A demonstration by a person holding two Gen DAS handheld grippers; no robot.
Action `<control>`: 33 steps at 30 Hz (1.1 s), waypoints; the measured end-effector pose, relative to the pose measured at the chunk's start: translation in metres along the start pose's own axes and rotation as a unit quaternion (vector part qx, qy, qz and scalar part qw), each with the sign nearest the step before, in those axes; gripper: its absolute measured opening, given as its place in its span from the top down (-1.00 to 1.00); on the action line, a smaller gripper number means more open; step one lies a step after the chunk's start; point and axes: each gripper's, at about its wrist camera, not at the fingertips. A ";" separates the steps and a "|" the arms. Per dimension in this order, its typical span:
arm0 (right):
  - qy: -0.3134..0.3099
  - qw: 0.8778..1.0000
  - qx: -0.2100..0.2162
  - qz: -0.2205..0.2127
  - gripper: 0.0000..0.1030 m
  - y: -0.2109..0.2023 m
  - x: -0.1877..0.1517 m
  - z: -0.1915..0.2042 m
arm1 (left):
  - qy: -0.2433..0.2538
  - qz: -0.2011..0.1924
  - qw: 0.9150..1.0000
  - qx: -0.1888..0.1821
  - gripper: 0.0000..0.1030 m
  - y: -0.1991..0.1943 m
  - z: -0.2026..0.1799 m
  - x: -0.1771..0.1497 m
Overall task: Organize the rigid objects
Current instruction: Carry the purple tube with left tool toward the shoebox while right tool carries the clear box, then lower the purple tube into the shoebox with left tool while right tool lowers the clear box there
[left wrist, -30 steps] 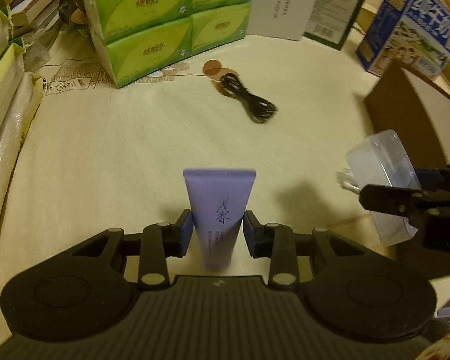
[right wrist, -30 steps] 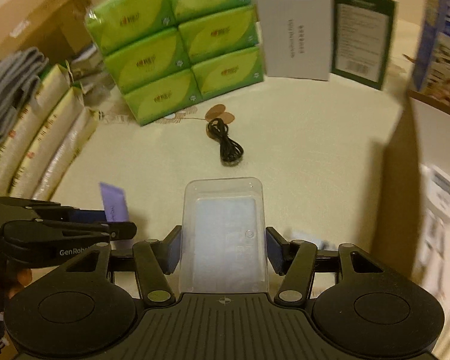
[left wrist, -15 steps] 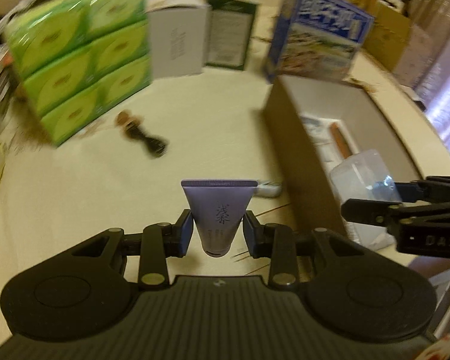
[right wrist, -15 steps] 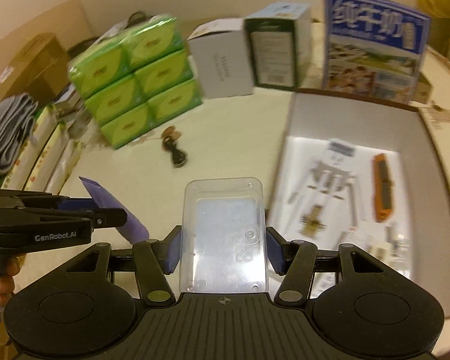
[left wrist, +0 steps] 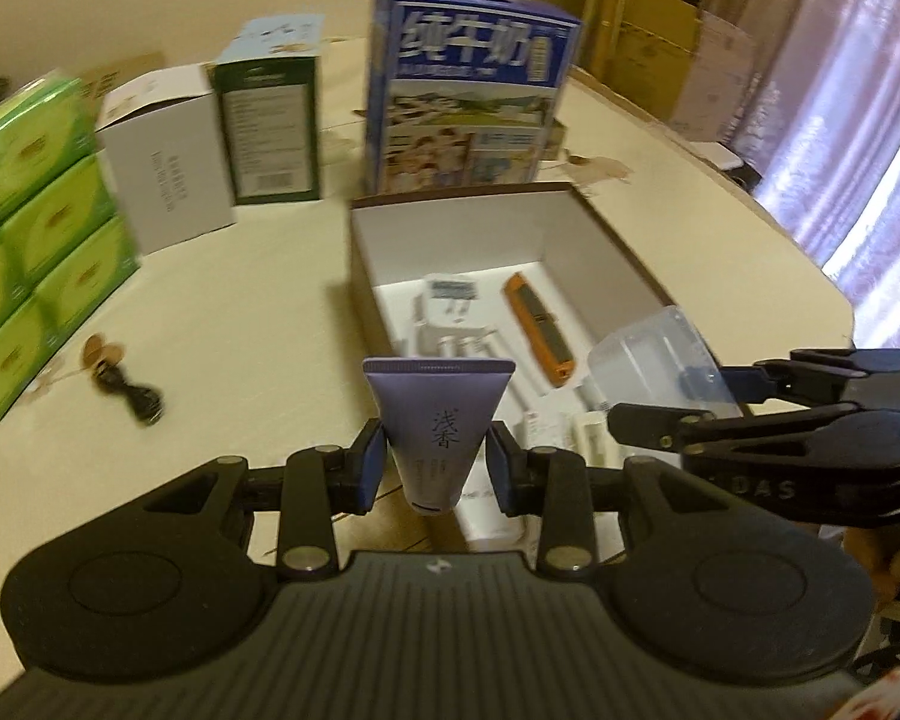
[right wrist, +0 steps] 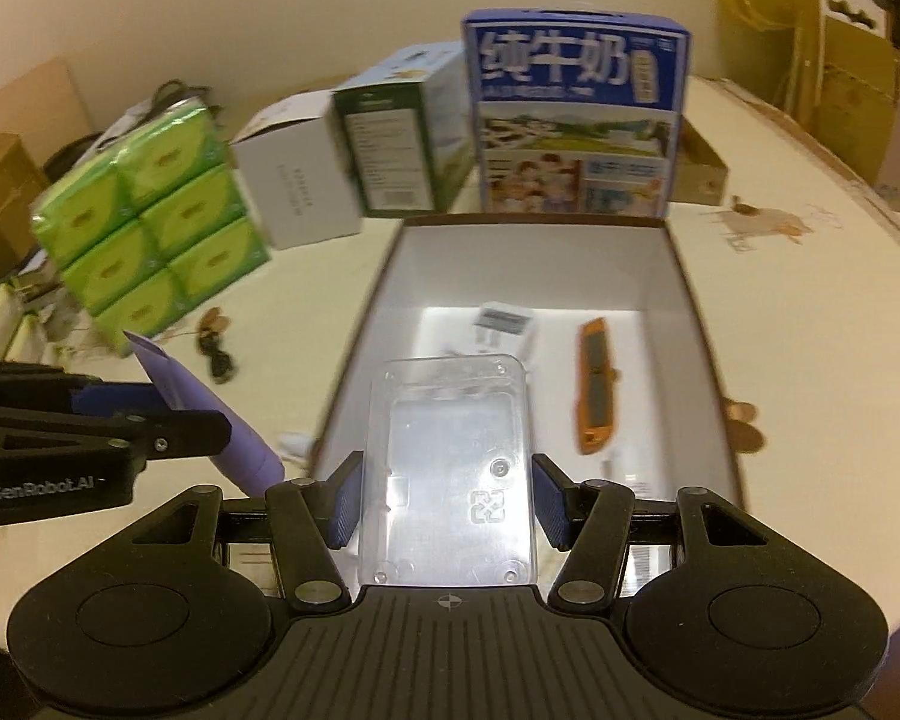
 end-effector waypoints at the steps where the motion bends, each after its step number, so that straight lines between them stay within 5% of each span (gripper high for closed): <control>1: 0.001 1.000 -0.004 0.001 -0.05 0.001 0.000 -0.006 | 0.004 0.002 1.000 -0.004 0.41 0.004 -0.005 0.002; 18: -0.015 0.999 -0.026 0.027 -0.05 0.041 -0.004 -0.050 | 0.048 0.040 0.997 -0.042 0.41 0.074 -0.037 0.009; 33: -0.023 0.999 -0.025 0.041 -0.05 0.091 0.007 -0.068 | 0.068 0.064 0.995 -0.026 0.41 0.139 -0.028 0.023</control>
Point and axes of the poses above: each gripper's, at about its wrist camera, not at the fingertips, and y roughly the way its jaws point, z to its left, x to its top, and after that the axes turned 12 degrees about -z, right-handed
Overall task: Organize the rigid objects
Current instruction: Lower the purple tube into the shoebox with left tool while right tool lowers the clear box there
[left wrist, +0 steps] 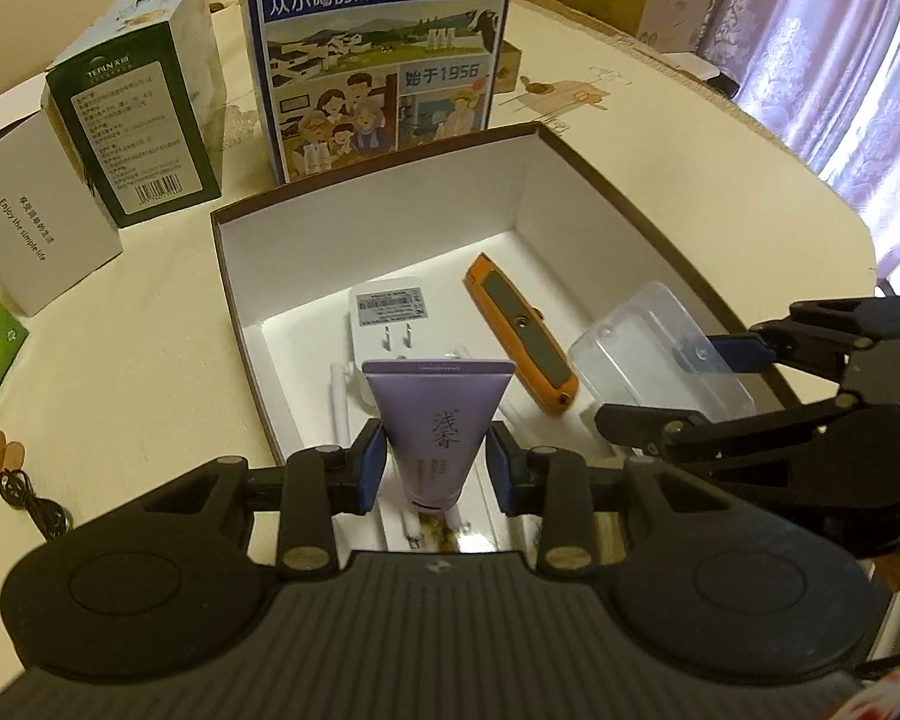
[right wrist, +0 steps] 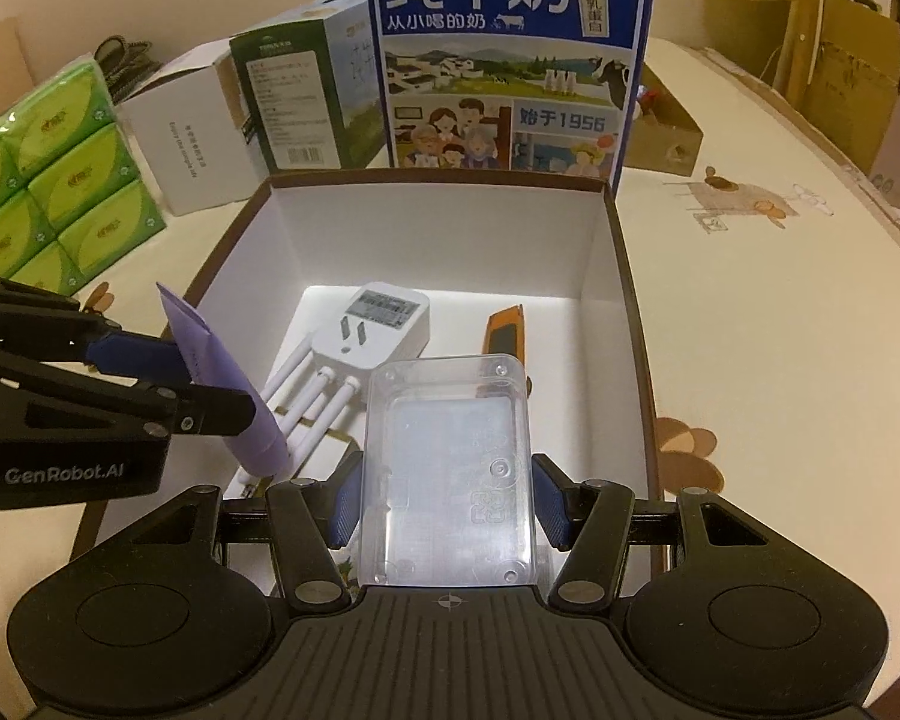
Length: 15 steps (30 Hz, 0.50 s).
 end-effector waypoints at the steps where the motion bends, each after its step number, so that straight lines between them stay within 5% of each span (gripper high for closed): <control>1: 0.000 1.000 0.000 0.001 -0.05 0.003 0.001 0.000 | -0.002 0.002 1.000 0.001 0.41 0.003 0.002 0.001; 15: 0.026 1.000 -0.008 -0.008 -0.05 0.021 0.012 -0.005 | -0.025 0.005 1.000 0.009 0.36 0.023 0.017 0.012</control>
Point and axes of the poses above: each gripper's, at about its wrist camera, not at the fingertips, and y roughly the way its jaws point, z to its left, x to its top, and after that the axes turned 12 degrees about -z, right-handed
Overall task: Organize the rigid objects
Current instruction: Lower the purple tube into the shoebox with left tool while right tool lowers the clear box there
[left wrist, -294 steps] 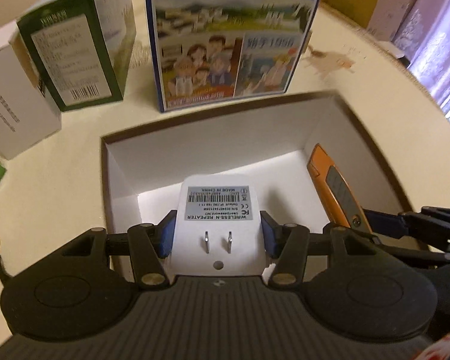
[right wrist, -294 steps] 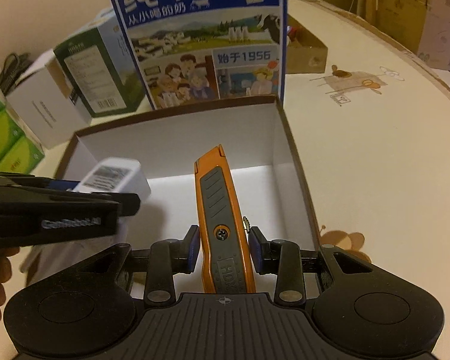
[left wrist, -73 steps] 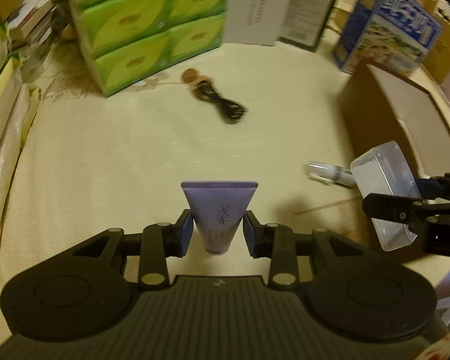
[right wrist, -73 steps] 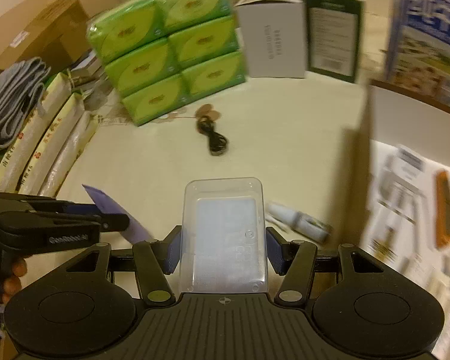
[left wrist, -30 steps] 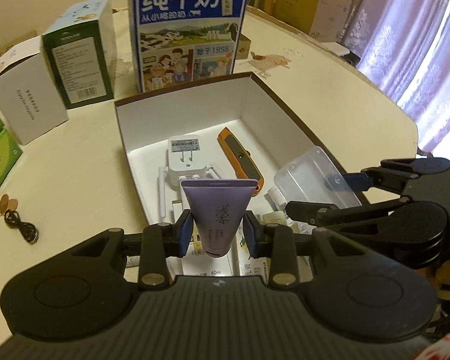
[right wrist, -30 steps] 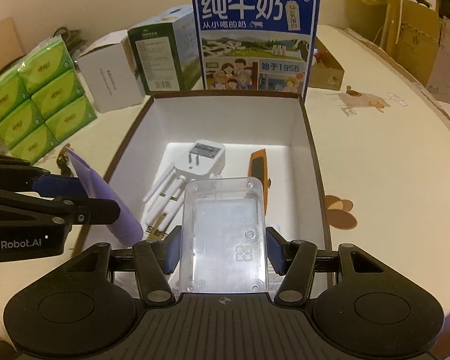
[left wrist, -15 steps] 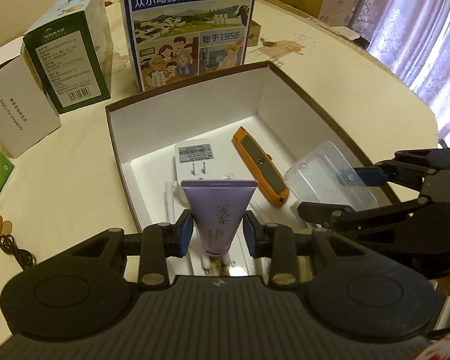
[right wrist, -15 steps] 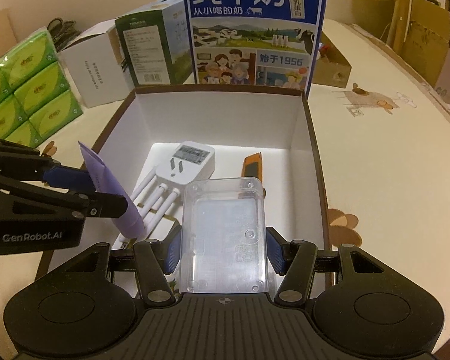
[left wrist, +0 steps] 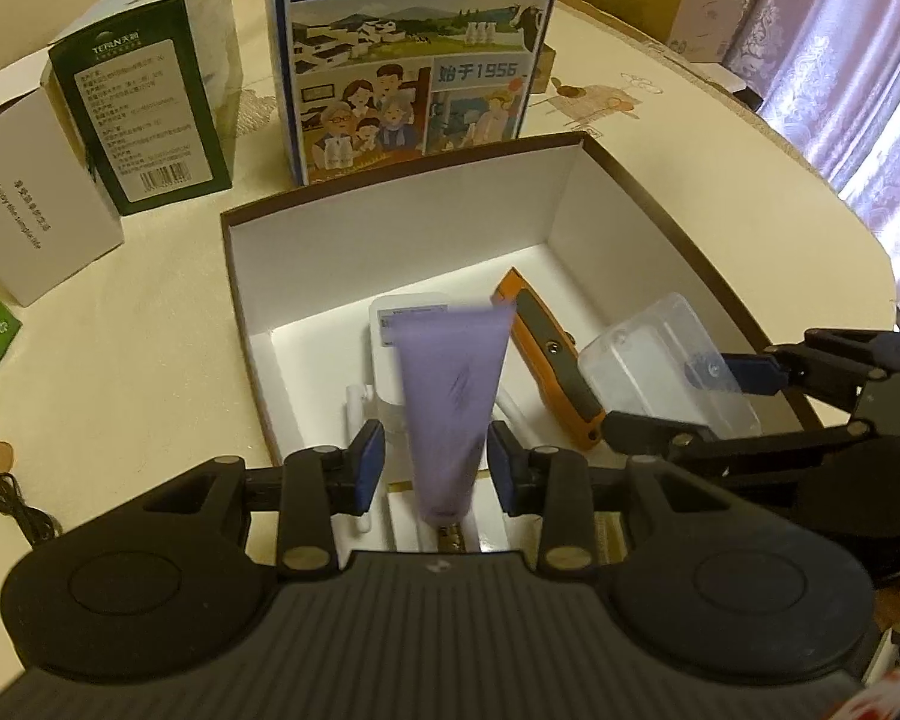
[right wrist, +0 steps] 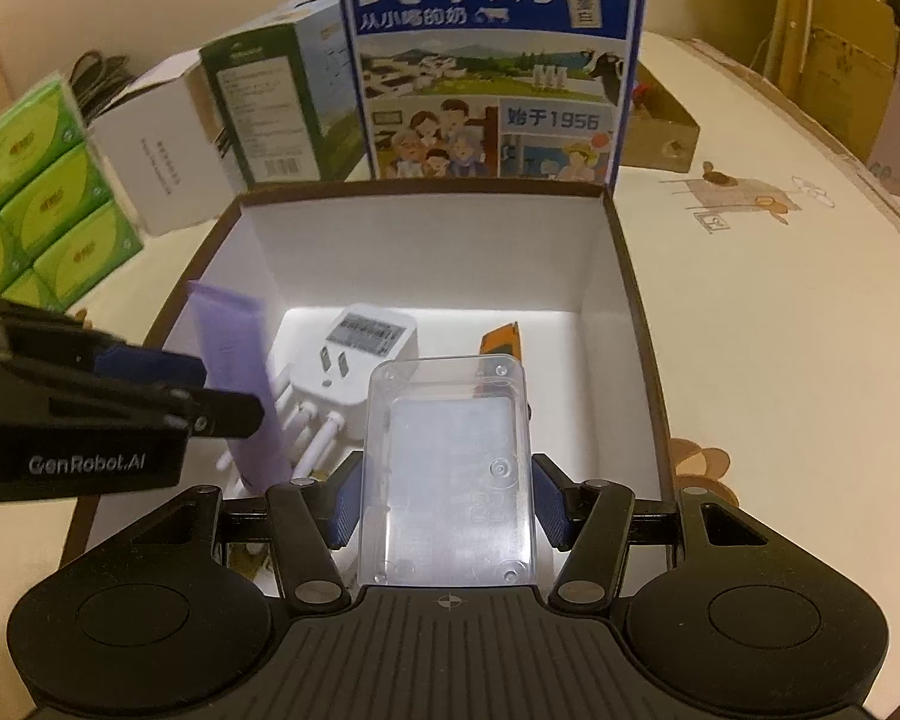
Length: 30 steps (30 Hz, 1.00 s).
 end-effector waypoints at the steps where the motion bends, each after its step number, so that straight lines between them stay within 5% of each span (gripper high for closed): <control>1: 0.002 1.000 0.000 -0.002 -0.05 0.000 0.001 0.000 | -0.001 0.000 1.000 0.000 0.32 0.000 0.001 0.001; 18: 0.016 0.999 -0.024 -0.022 -0.06 -0.001 0.007 -0.002 | 0.004 -0.010 1.000 0.000 0.09 -0.010 0.002 0.005; 30: 0.034 0.999 -0.029 -0.031 -0.32 -0.016 0.003 -0.003 | 0.013 -0.011 1.000 0.001 -0.04 -0.018 0.001 0.002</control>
Point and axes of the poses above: each gripper's, at about its wrist camera, not at the fingertips, and y roughly the way its jaws point, z to its left, x to its top, and after that the axes turned 12 degrees about -z, right-handed
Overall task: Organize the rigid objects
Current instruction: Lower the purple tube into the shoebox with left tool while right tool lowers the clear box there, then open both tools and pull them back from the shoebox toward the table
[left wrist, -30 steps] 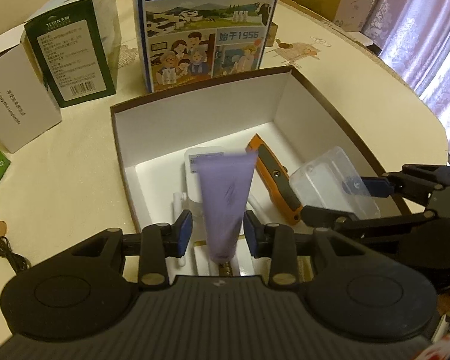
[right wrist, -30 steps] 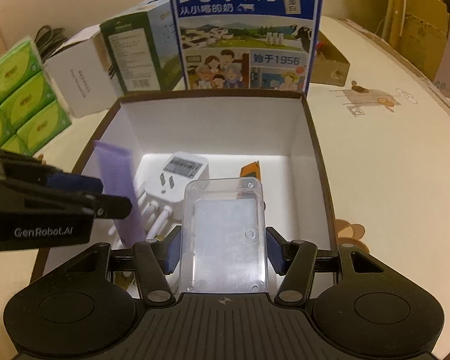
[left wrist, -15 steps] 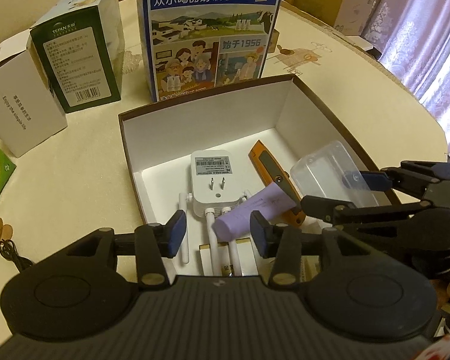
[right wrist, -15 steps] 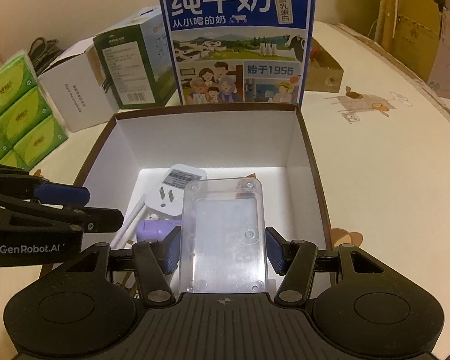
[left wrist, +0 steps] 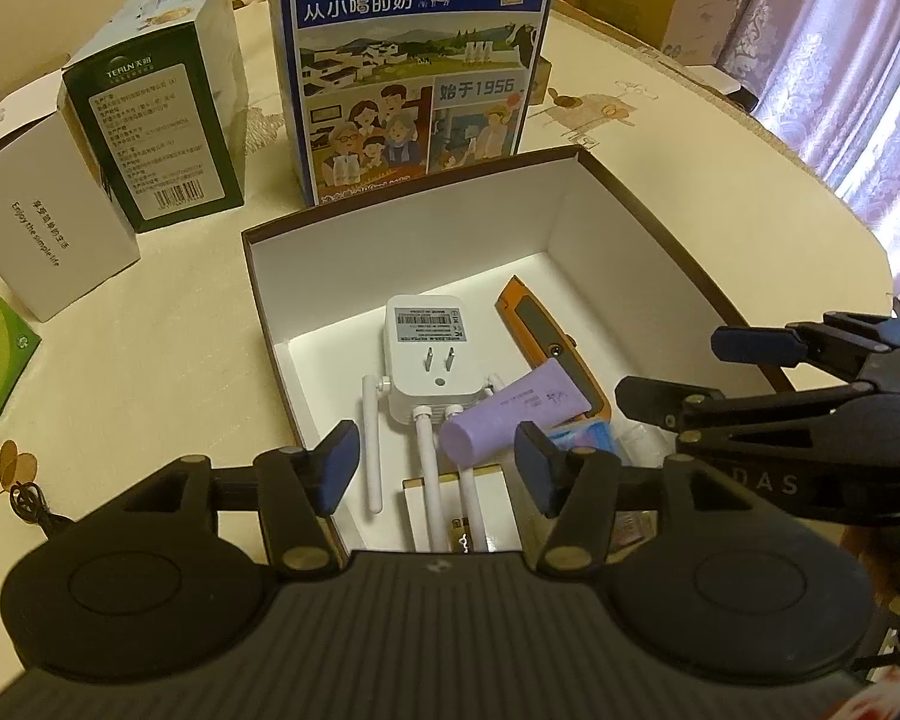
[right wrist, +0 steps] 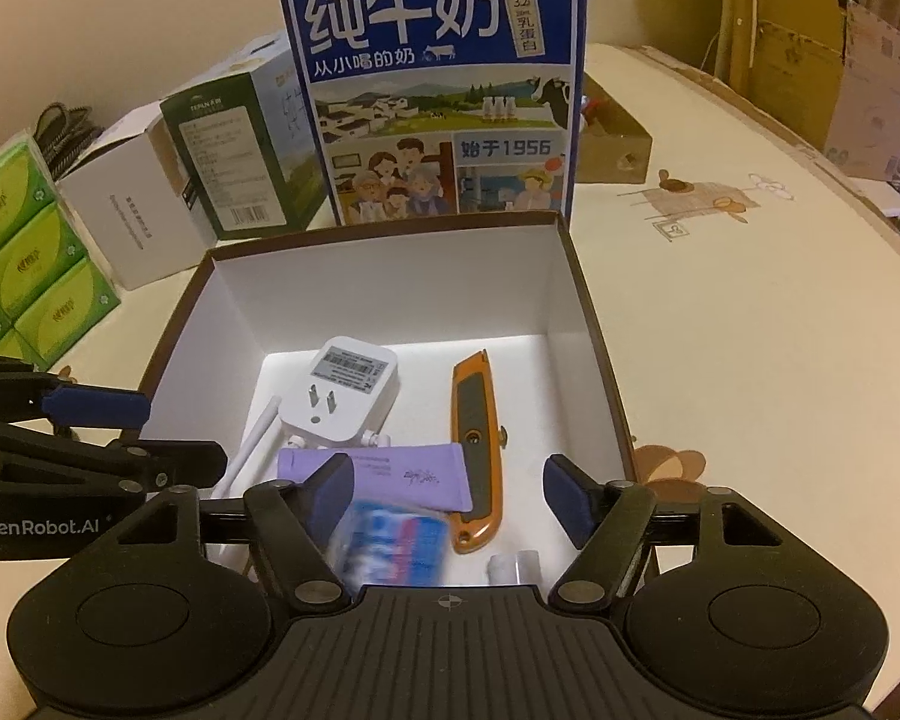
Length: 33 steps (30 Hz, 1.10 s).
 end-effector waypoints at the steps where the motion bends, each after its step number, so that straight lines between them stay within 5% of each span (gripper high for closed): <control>1: 0.002 1.000 0.001 0.001 -0.33 -0.001 -0.001 0.000 | 0.001 -0.001 1.000 -0.001 -0.06 -0.001 0.000 0.000; 20: 0.043 0.999 0.010 -0.009 -0.34 -0.058 -0.019 0.002 | -0.013 -0.036 0.999 -0.011 -0.39 -0.061 0.002 -0.021; 33: 0.064 0.997 0.039 -0.004 -0.34 -0.107 -0.042 0.033 | -0.045 -0.052 0.997 0.023 -0.42 -0.130 0.016 -0.058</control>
Point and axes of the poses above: each gripper's, at about its wrist camera, not at the fingertips, and y roughly the way its jaws point, z to its left, x to its top, and after that the axes turned 12 degrees about -z, right-handed
